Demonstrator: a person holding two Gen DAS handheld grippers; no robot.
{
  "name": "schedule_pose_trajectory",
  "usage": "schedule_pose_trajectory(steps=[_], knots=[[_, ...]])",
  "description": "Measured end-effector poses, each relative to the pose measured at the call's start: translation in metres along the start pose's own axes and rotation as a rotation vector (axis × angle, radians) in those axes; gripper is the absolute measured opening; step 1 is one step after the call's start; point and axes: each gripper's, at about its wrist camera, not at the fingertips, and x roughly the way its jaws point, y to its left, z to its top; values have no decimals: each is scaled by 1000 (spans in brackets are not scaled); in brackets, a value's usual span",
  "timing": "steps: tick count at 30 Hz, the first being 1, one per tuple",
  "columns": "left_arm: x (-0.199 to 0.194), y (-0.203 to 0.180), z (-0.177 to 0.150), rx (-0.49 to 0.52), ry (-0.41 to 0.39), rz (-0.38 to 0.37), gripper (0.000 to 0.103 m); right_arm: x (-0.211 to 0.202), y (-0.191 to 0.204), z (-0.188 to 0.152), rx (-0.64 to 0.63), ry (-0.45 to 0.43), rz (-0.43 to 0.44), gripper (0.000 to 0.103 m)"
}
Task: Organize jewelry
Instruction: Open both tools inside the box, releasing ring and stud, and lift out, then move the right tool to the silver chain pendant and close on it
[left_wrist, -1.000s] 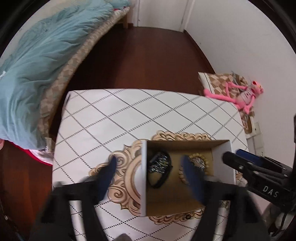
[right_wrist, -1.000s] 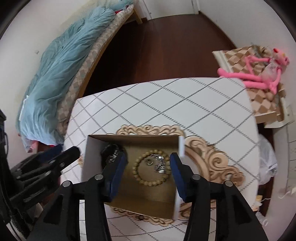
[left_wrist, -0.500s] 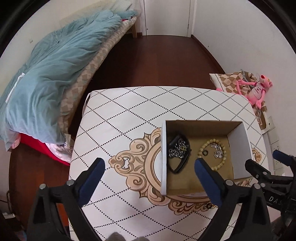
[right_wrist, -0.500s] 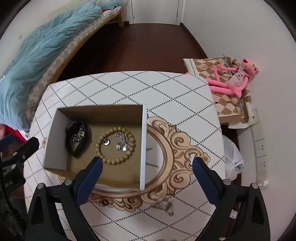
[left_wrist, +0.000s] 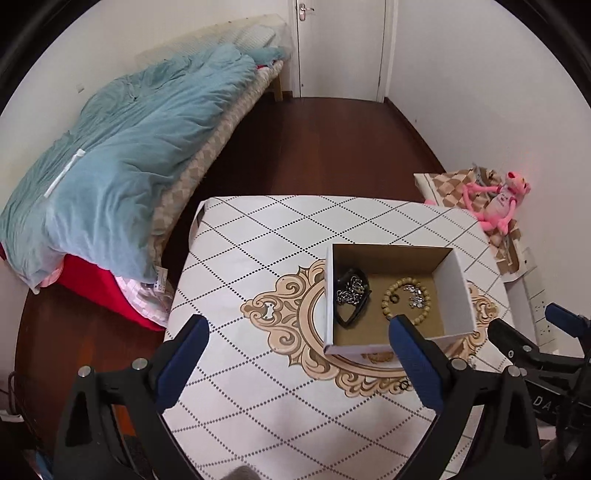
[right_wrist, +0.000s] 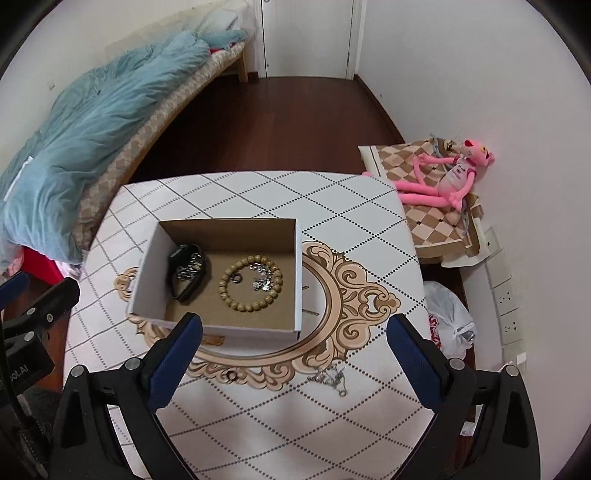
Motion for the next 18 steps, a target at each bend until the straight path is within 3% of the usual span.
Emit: schedule_pose_trajectory(steps=[9,18], knots=[[-45,1,-9,15,-63,-5,99,-54,-3,-17,26,-88,-3,101],[-51,0,-20,6,-44,-21,99,-73,-1,-29,30,-103,25,101]])
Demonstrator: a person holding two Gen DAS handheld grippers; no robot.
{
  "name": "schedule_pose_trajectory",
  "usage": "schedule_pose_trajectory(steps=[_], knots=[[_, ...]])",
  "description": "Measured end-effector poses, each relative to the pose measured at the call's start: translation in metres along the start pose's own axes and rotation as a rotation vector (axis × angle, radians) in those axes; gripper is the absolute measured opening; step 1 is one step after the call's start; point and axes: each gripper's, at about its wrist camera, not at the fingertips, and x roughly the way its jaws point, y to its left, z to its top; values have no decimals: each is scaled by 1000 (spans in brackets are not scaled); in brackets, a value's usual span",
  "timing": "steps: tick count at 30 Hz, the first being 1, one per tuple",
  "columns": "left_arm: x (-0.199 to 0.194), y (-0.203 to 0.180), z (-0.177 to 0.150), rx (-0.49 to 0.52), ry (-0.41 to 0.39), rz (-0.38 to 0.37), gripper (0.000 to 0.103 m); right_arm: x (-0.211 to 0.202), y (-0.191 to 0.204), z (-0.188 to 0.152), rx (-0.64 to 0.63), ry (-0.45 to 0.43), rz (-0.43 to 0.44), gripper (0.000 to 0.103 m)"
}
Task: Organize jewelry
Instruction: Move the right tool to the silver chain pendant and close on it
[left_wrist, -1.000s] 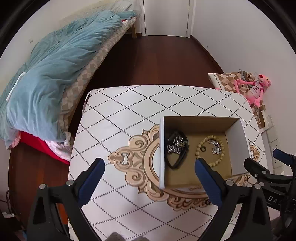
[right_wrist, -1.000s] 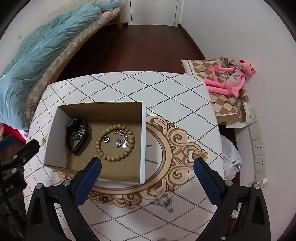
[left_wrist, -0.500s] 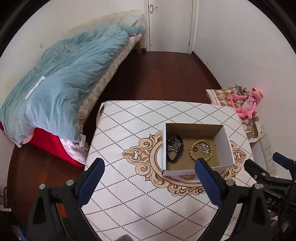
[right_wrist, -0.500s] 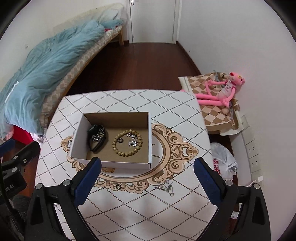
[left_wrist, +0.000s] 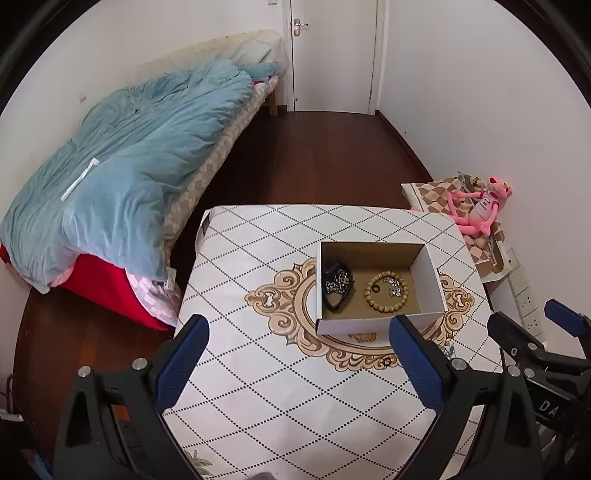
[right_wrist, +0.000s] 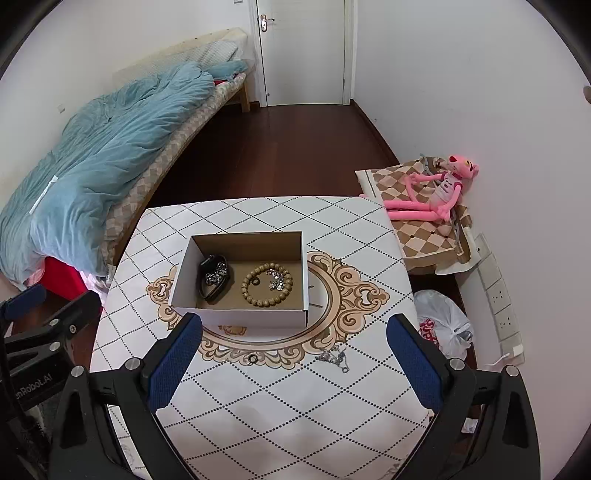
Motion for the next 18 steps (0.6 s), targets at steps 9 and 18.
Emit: schedule_pose_trajectory(steps=[9,18], knots=[[38,-17,-26,-3,25,67,99,47,-47,-41,128,87,-20,101],[107,-45,-66,46,170,93,99,126,-104,-87,222,188,-30,74]])
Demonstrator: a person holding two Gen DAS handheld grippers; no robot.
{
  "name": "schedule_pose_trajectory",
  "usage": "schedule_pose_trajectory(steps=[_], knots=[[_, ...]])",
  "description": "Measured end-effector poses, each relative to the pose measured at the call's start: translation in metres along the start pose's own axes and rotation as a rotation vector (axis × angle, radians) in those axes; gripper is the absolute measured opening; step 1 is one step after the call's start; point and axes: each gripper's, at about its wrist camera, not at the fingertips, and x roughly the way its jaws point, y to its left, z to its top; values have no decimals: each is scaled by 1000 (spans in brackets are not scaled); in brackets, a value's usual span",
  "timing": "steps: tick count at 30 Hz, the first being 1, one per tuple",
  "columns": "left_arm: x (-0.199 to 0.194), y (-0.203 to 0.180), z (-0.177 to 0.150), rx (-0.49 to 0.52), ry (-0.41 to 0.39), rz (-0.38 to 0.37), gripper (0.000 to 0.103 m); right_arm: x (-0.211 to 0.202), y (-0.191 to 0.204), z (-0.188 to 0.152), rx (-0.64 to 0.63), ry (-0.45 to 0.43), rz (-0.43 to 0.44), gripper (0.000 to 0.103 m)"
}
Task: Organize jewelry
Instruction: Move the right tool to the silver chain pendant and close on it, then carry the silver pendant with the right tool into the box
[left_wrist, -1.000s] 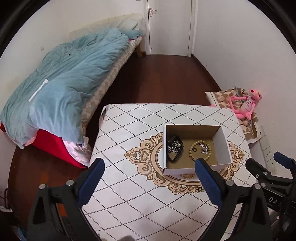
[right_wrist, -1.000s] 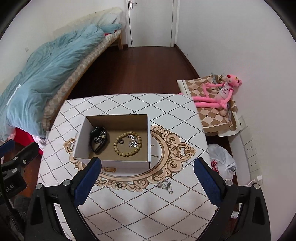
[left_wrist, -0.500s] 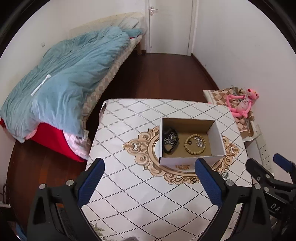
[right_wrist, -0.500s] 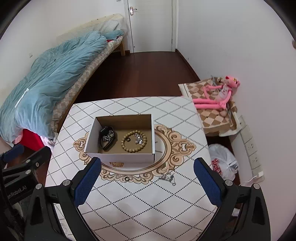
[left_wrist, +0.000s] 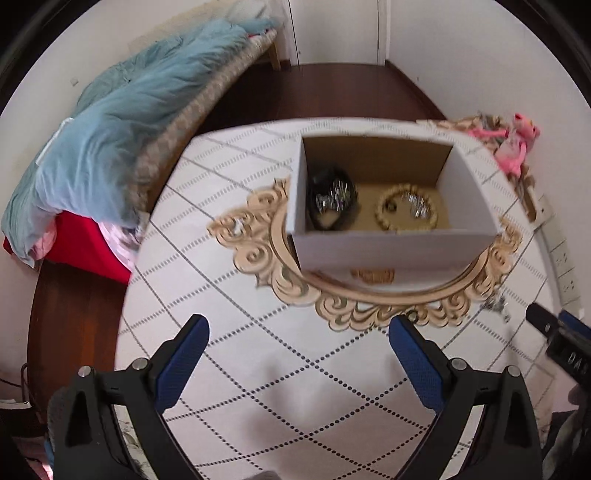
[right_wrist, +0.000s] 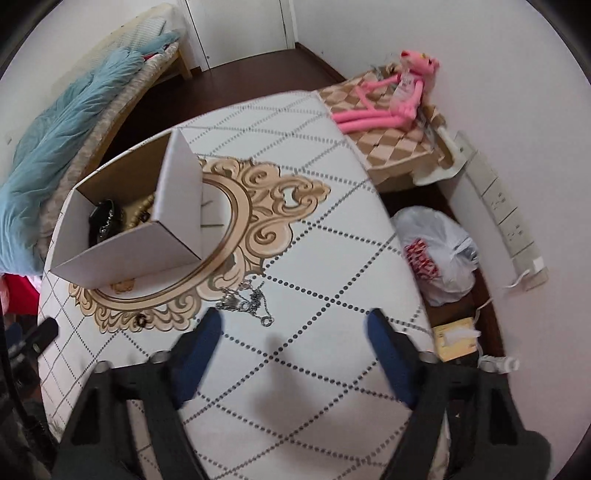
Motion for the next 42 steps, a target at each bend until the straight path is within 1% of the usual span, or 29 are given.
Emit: schedule_pose_trajectory(steps=[3,5,7,8,10,11,12,14,15,16,17,18,19,22,26,28,31,32,33,34,36,38,39,41,42], knots=[[15,-1,-5,-6,37,8,99,14,1,0,-22,0,23,71],[21,-1,-7,-3,44,19,99,20,9,-1,-60,-10,26,70],[26,0,-9,-2,54,26,99,23,20,-3,-104,-32,34,67],[29,0,-10,-1,60,29,99,23,28,-3,-131,-46,34,63],[34,1,-11,1,74,35,99,23,42,-3,-192,-69,35,61],[36,1,-11,0,77,37,99,24,50,-3,-218,-78,33,58],[37,2,-11,-1,79,39,99,26,56,-3,-241,-85,28,51],[41,2,-11,-2,86,41,99,32,66,-3,-277,-85,9,46],[42,2,-12,-2,88,42,99,37,69,-3,-286,-77,2,39],[43,2,-12,-2,89,42,99,43,71,-3,-288,-63,-5,34],[43,2,-12,0,91,44,99,44,73,-4,-298,-78,-27,27],[44,1,-12,1,92,42,99,46,74,-4,-307,-83,-34,13],[45,0,-12,2,94,38,99,47,73,-4,-298,-78,-29,13],[47,-7,-12,4,109,8,99,39,63,-2,-245,-113,-18,13],[47,-27,-12,16,102,-68,99,19,41,4,-152,-151,-1,13],[52,-39,-11,21,113,-116,98,14,32,7,-129,-159,-10,13],[54,-58,-11,46,103,-154,97,10,22,9,-109,-155,-15,13],[54,-62,-11,58,94,-157,86,9,20,9,-108,-156,-19,13],[54,-67,-10,72,86,-157,77,8,19,9,-108,-155,-20,13],[54,-71,-10,84,83,-155,61,8,18,9,-108,-155,-24,13],[54,-73,-10,88,64,-162,52,6,17,7,-109,-155,-26,13],[54,-74,-7,96,47,-169,32,3,18,5,-110,-158,-28,13],[54,-75,-6,101,41,-171,27,2,17,5,-109,-161,-28,13],[54,-76,-5,106,34,-176,14,2,17,5,-104,-161,-26,13],[55,-76,-4,105,32,-177,11,2,18,4,-102,-161,-25,13]])
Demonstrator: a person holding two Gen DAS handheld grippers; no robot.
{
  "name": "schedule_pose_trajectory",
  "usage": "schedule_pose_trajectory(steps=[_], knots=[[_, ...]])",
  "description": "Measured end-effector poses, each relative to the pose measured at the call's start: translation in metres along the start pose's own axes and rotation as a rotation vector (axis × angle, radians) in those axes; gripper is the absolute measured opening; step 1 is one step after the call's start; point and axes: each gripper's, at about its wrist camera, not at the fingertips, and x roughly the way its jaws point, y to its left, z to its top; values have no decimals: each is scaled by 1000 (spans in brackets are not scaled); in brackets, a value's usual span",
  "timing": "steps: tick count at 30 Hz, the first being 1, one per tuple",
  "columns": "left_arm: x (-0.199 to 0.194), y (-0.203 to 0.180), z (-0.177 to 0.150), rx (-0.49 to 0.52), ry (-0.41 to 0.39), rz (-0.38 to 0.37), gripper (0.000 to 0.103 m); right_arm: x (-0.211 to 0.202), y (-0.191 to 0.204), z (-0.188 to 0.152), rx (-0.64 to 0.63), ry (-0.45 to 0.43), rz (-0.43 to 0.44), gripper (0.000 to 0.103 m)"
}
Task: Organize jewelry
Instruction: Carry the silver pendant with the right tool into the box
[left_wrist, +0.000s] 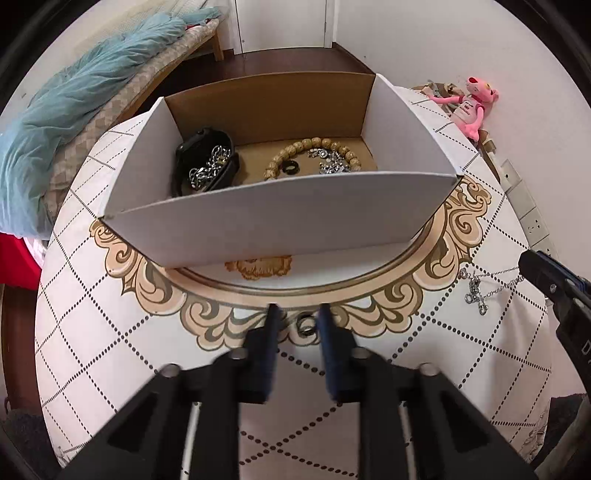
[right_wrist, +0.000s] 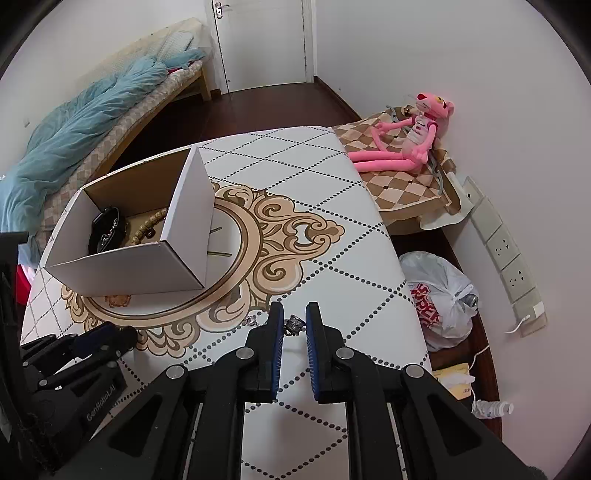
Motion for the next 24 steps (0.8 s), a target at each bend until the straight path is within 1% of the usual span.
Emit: schedule_pose_trajectory(steps=[4,7,12,15,20,24], knots=[[0,4,0,-4,-5,-13,10,-3,2,-2,5,-3,10,13],[-7,11,-4,-13,-5,-31,10,-10,3,0,7,-12,25,13],[-39,27,-7,-33,-22,-90,10,-36,6,12,27,-50,85,13],[-62,40,-4,-57,-30,-129,10,-56,9,24,41,-78,146,13],[-103,60,18,-74,-88,-164,10,-87,18,54,60,-114,259,13],[-129,74,48,-78,-141,-194,10,-107,36,84,34,-146,336,13]])
